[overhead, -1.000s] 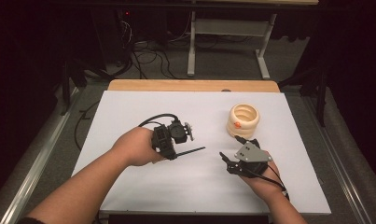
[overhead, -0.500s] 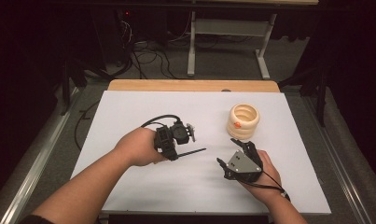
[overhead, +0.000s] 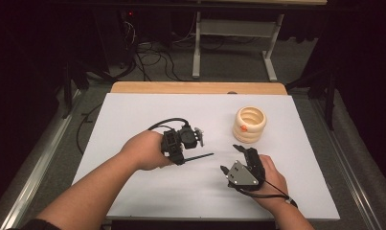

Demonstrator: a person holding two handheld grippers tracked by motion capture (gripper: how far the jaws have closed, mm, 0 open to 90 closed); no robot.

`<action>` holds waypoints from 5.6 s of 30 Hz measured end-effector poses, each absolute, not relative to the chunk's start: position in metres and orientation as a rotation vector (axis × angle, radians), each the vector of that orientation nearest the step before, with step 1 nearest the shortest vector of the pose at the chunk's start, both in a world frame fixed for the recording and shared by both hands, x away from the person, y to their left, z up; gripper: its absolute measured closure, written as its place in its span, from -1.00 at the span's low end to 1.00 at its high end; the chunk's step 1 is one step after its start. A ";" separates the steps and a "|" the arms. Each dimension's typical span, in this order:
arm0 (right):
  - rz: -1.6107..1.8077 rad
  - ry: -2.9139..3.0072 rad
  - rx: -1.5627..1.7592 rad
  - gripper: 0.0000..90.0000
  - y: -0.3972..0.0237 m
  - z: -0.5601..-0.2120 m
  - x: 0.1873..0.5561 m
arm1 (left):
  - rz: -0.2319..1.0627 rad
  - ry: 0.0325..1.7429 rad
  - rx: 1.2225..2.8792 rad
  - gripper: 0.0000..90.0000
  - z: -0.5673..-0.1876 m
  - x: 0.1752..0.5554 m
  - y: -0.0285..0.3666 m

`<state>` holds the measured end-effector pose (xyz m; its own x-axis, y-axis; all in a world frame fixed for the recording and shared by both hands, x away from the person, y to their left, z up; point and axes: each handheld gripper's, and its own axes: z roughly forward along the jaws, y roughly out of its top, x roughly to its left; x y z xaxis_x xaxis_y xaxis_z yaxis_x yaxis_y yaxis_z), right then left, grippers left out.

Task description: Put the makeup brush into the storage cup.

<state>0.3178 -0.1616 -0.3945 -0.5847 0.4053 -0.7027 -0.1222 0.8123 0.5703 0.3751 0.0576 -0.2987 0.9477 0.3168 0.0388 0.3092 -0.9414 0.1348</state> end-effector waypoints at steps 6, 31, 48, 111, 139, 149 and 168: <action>0.697 2.084 0.174 -0.42 -0.158 -0.397 0.315 | 0.089 0.469 2.975 0.85 -0.300 0.375 0.053; 0.603 2.062 0.017 -0.04 -0.149 -0.403 0.306 | 0.053 0.407 3.012 0.85 -0.309 0.372 0.039; 0.537 2.073 -0.002 0.31 -0.147 -0.405 0.309 | 0.046 0.384 3.017 0.85 -0.312 0.375 0.032; 0.494 2.085 -0.171 0.88 -0.136 -0.408 0.306 | 0.040 0.358 3.022 0.84 -0.316 0.375 0.018; 0.463 2.075 -0.179 0.95 -0.136 -0.409 0.305 | 0.039 0.382 3.021 0.65 -0.312 0.376 0.020; 0.457 2.077 -0.176 0.94 -0.136 -0.409 0.305 | 0.080 0.404 3.018 0.42 -0.312 0.377 0.022; 0.446 2.104 -0.148 0.94 -0.141 -0.411 0.308 | 0.152 0.522 2.995 -0.86 -0.321 0.380 0.038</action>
<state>0.3077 -0.1414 -0.4115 -0.5450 0.0685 -0.8356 -0.2764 0.9262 0.2563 0.3797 0.0379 -0.3206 0.9364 0.3415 0.0811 0.3318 -0.9366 0.1127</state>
